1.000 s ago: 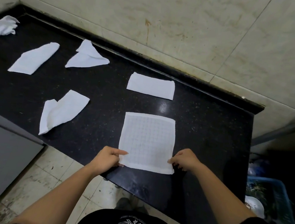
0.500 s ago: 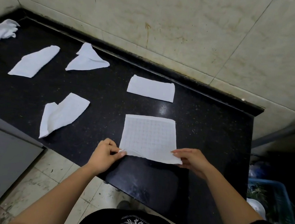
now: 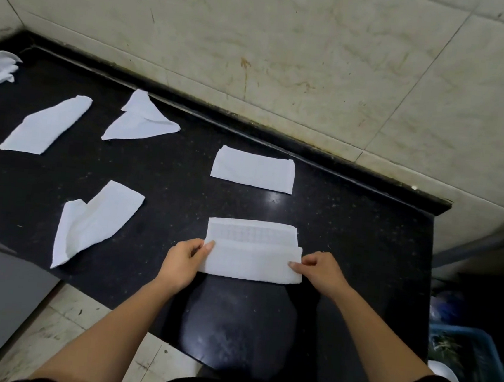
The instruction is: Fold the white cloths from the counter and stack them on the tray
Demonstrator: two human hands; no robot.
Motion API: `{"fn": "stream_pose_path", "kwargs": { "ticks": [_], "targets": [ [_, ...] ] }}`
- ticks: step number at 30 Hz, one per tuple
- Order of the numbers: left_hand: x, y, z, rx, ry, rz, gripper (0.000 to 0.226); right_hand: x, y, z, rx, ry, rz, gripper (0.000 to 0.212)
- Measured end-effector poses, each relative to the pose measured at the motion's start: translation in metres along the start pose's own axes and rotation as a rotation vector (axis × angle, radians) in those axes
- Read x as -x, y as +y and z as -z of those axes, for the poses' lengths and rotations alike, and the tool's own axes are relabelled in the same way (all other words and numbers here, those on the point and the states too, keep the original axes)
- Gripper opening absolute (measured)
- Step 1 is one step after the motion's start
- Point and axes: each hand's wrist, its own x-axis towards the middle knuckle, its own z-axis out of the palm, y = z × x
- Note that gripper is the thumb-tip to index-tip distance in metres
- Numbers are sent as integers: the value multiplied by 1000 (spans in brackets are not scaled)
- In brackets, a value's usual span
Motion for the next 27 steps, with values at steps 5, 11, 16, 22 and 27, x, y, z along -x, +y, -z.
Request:
{"fn": "stream_pose_path", "kwargs": {
  "ticks": [5, 11, 16, 22, 27],
  "targets": [
    [-26, 6, -4, 56, 69, 40, 49, -24, -9, -7, 66, 45, 65, 36],
    [-52, 3, -11, 79, 159, 107, 42, -48, -11, -7, 55, 135, 30, 36],
    [-65, 8, -15, 42, 183, 143, 39, -57, -7, -13, 10, 184, -15, 36],
    [-73, 9, -15, -30, 210, 186, 38, -61, -9, -17, 23, 206, -30, 33],
    [-68, 12, -16, 56, 209, 217, 28, -64, -9, -20, 30, 221, -39, 31]
  ]
}}
